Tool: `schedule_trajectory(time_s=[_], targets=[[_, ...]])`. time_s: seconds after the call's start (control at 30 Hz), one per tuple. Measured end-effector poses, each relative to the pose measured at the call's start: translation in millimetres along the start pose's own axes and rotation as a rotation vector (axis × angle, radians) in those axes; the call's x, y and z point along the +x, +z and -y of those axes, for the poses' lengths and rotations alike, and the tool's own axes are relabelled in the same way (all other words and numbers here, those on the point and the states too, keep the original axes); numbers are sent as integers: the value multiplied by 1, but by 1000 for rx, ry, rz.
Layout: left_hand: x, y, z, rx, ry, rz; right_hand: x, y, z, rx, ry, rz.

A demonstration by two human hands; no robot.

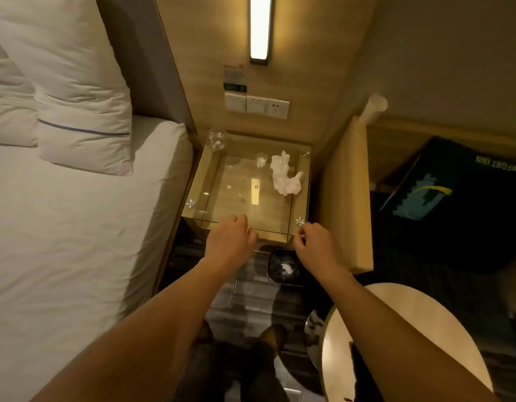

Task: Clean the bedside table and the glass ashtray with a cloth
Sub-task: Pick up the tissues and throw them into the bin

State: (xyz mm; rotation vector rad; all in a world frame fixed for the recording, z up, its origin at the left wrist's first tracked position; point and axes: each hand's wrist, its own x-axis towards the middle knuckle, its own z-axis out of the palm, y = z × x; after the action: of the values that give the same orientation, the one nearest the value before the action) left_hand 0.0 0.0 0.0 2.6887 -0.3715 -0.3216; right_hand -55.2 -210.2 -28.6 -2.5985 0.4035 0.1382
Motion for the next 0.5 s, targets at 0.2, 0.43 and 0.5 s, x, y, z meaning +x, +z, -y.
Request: schedule_trajectory(time_s=[0.2, 0.43, 0.5], targets=[[84, 58, 23, 52, -37, -11, 68, 40, -14, 36, 79, 48], [187, 174, 74, 38, -5, -17, 153, 130, -56, 33, 143, 32], [209, 206, 89, 42, 48, 4, 174, 153, -64, 33, 164, 21]])
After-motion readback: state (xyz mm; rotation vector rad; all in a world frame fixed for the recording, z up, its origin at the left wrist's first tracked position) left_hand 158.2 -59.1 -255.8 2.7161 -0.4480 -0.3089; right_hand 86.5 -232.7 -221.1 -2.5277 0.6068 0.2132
